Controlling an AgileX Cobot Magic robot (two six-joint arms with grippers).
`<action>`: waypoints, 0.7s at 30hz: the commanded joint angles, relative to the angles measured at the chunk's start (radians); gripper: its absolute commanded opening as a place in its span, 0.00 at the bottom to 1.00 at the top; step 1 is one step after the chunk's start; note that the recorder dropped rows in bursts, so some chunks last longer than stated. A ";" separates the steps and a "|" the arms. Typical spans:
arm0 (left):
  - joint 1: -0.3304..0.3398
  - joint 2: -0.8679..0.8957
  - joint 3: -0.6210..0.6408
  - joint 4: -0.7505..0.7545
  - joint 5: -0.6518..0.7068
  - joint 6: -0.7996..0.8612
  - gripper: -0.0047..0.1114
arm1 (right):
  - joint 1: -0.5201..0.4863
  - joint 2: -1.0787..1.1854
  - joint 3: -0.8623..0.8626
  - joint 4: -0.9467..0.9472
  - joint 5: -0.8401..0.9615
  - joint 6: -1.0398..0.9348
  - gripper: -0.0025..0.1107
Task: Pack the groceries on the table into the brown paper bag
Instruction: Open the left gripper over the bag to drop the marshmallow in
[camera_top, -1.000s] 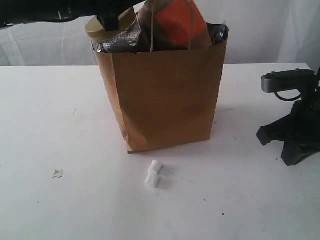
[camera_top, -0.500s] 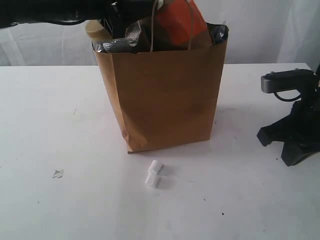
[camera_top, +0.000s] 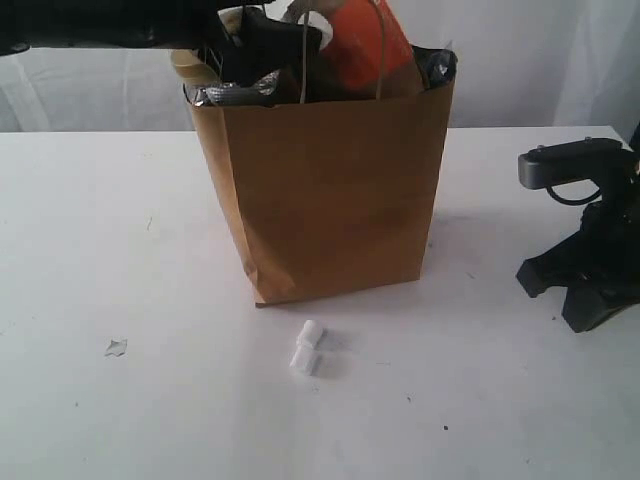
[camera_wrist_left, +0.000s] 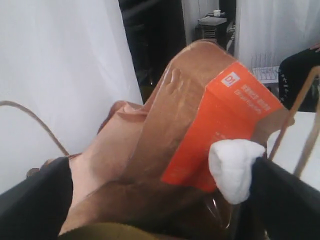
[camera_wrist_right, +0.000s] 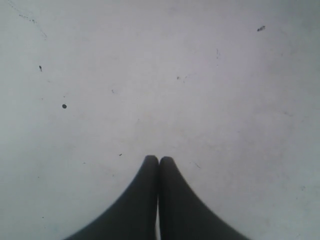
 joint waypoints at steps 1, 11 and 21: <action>-0.001 -0.028 -0.003 0.160 0.036 -0.165 0.85 | -0.007 -0.008 0.003 0.000 0.002 -0.012 0.02; 0.001 -0.037 -0.003 0.282 -0.010 -0.189 0.85 | -0.007 -0.008 0.000 0.000 0.002 -0.012 0.02; 0.001 -0.037 -0.003 0.163 -0.129 -0.176 0.85 | -0.007 -0.011 0.000 0.000 -0.002 -0.012 0.02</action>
